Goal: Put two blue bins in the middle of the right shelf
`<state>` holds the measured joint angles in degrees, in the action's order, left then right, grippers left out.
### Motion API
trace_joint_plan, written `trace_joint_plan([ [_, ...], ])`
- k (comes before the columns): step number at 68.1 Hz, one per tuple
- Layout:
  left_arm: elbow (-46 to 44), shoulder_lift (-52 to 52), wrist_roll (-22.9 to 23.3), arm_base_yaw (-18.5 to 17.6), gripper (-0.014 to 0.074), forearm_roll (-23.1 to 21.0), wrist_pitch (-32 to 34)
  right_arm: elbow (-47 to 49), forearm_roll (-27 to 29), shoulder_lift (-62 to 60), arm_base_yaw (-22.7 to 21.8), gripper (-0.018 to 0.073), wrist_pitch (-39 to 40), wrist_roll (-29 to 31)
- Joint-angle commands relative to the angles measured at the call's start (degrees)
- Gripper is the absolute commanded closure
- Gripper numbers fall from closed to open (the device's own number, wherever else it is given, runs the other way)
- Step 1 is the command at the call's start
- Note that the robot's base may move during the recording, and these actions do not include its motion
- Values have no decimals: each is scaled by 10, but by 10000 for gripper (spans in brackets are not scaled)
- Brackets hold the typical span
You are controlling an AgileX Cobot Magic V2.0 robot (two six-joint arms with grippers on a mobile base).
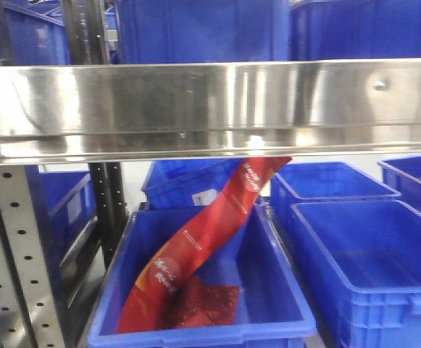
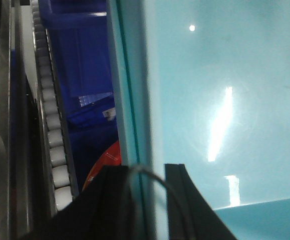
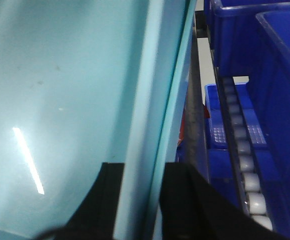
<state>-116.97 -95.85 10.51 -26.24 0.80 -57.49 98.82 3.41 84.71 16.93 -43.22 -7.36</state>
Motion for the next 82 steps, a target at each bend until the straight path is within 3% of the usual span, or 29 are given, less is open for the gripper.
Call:
trace_joint_plan([
  [1, -9, 8, -9, -4, 707, -4, 49, 6, 8, -10, 2, 715, 52, 8],
  [82, -9, 8, -9, -4, 707, -1, 49, 6, 8, -10, 2, 715, 52, 8],
])
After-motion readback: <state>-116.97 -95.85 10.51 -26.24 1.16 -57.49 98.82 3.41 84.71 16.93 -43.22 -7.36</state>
